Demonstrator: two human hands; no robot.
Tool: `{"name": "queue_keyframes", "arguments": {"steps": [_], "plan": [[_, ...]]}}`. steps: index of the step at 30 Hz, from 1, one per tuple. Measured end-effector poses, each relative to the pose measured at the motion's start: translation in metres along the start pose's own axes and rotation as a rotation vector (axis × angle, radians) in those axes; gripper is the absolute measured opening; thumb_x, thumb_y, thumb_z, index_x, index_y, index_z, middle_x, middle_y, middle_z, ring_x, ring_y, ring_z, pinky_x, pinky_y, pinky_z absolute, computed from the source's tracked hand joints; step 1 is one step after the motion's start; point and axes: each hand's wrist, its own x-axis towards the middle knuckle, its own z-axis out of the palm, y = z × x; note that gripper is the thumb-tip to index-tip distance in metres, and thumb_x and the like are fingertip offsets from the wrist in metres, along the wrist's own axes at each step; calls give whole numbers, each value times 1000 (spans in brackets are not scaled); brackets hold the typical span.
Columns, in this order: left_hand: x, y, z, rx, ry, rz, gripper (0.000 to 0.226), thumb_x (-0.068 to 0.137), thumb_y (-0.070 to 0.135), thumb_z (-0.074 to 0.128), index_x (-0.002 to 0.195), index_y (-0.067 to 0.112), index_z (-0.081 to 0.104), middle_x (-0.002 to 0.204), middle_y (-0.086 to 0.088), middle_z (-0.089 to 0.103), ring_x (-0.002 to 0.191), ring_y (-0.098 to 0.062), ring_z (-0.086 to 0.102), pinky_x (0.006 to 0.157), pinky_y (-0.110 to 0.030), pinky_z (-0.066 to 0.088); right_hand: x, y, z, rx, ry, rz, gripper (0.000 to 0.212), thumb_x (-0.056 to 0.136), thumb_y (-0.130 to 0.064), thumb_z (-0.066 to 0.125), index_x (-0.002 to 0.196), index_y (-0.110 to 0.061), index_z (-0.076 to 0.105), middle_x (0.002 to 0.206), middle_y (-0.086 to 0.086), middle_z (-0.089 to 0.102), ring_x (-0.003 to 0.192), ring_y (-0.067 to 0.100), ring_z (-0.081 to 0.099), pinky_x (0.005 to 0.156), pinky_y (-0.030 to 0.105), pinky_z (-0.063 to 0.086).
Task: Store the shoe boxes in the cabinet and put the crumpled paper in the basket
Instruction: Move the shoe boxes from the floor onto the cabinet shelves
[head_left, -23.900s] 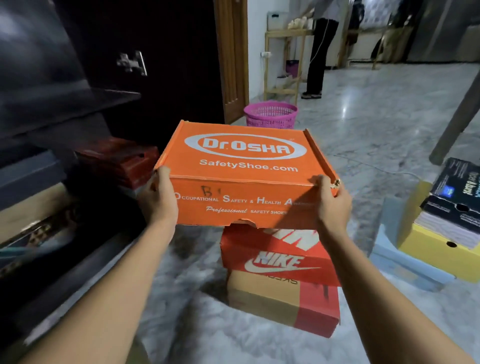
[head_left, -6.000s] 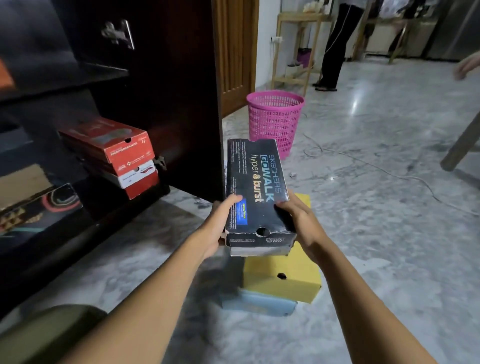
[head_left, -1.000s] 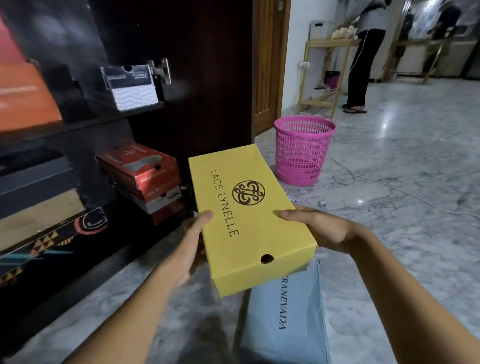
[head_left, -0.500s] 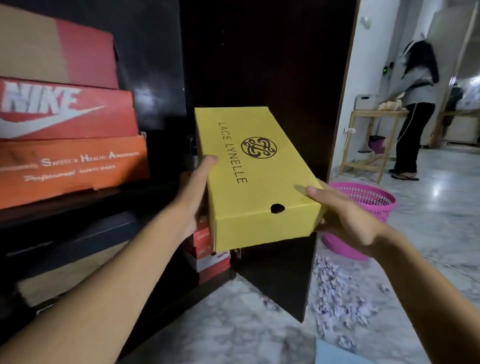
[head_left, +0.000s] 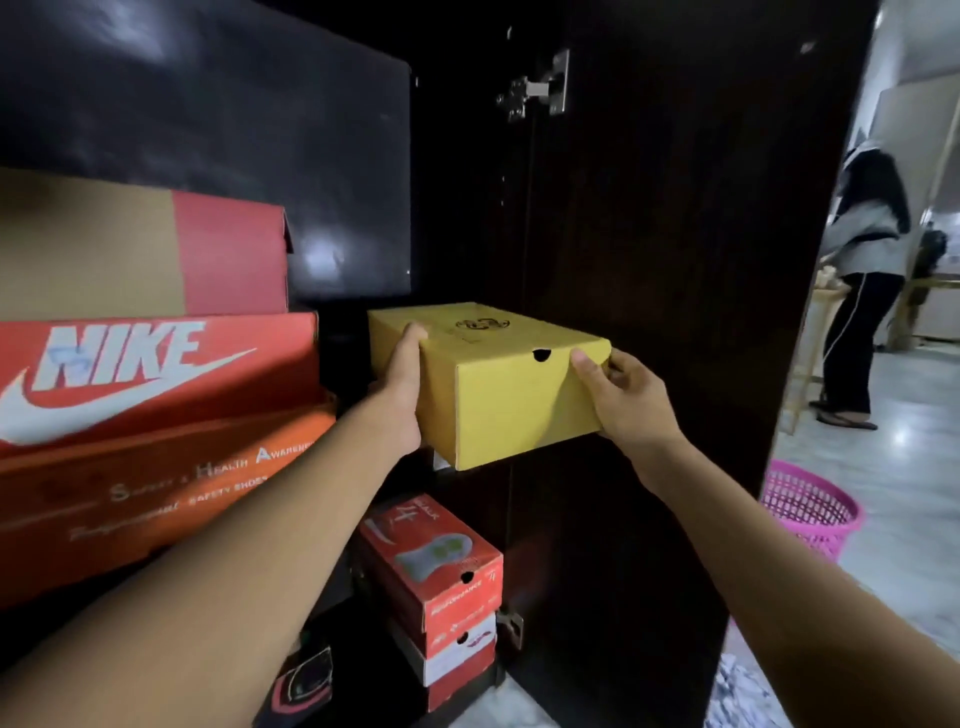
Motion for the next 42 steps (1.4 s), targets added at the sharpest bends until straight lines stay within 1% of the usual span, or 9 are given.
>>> {"name": "queue_keyframes", "arguments": {"steps": [2, 6, 8, 11, 14, 19, 26, 33, 42], "plan": [[11, 0, -3, 45, -39, 19, 65, 70, 66, 64, 116, 20, 64, 104, -10, 72, 97, -29, 68, 96, -47, 51, 13, 1, 13, -41, -16, 6, 71, 91, -48, 61, 147, -11, 38, 125, -1, 52, 112, 15, 51, 97, 34, 49], [17, -14, -16, 265, -105, 156, 117, 43, 84, 71, 144, 35, 38, 140, 3, 53, 126, -20, 51, 109, -42, 32, 33, 13, 35, -93, -8, 66, 69, 91, -46, 62, 145, -10, 41, 137, 6, 54, 122, 20, 52, 93, 28, 44], [14, -19, -22, 394, -151, 243, 105, 58, 79, 71, 147, 44, 28, 146, 15, 42, 133, -13, 40, 113, -39, 26, 43, 17, 42, -96, 33, 99, 68, 92, -46, 61, 146, -12, 40, 140, 7, 53, 124, 22, 52, 88, 25, 48], [13, -20, -24, 532, -101, 357, 81, 81, 58, 67, 149, 43, 25, 148, 15, 37, 136, -11, 36, 107, -29, 27, 54, 16, 54, -100, 60, 138, 65, 93, -44, 61, 147, -17, 38, 141, 8, 45, 99, 18, 57, 49, 15, 51], [32, -13, -18, 598, -27, 401, 82, 81, 57, 67, 150, 43, 25, 154, 6, 35, 140, -17, 36, 105, -28, 30, 71, 22, 71, -216, 6, 116, 67, 88, -46, 66, 146, -23, 39, 140, 5, 37, 105, 21, 56, 77, 36, 59], [82, 1, -19, 600, 59, 464, 72, 85, 49, 67, 148, 38, 34, 153, 2, 39, 138, -18, 39, 100, -22, 30, 104, 36, 105, -291, -221, 13, 67, 87, -45, 69, 144, -31, 37, 143, 1, 37, 121, 19, 50, 101, 41, 49], [111, 12, -32, 650, -8, 468, 74, 81, 53, 69, 145, 46, 34, 153, 7, 37, 138, -15, 39, 115, -34, 32, 115, 69, 125, -338, -61, -172, 61, 85, -49, 68, 138, -41, 39, 126, -10, 42, 116, 13, 53, 99, 44, 48], [98, -1, -21, 602, 104, 447, 79, 87, 48, 66, 153, 34, 24, 157, 1, 32, 144, -20, 31, 115, -33, 26, 97, 58, 104, -559, -181, -108, 63, 90, -45, 57, 148, -33, 36, 147, -4, 44, 133, 20, 44, 108, 45, 40], [33, -37, 7, 459, 124, 395, 59, 91, 36, 65, 144, 20, 46, 145, -5, 49, 133, -23, 47, 106, -30, 38, 15, 42, 31, -503, -62, -83, 50, 96, -41, 56, 141, -22, 49, 142, 4, 50, 131, 20, 47, 104, 33, 41]]}}
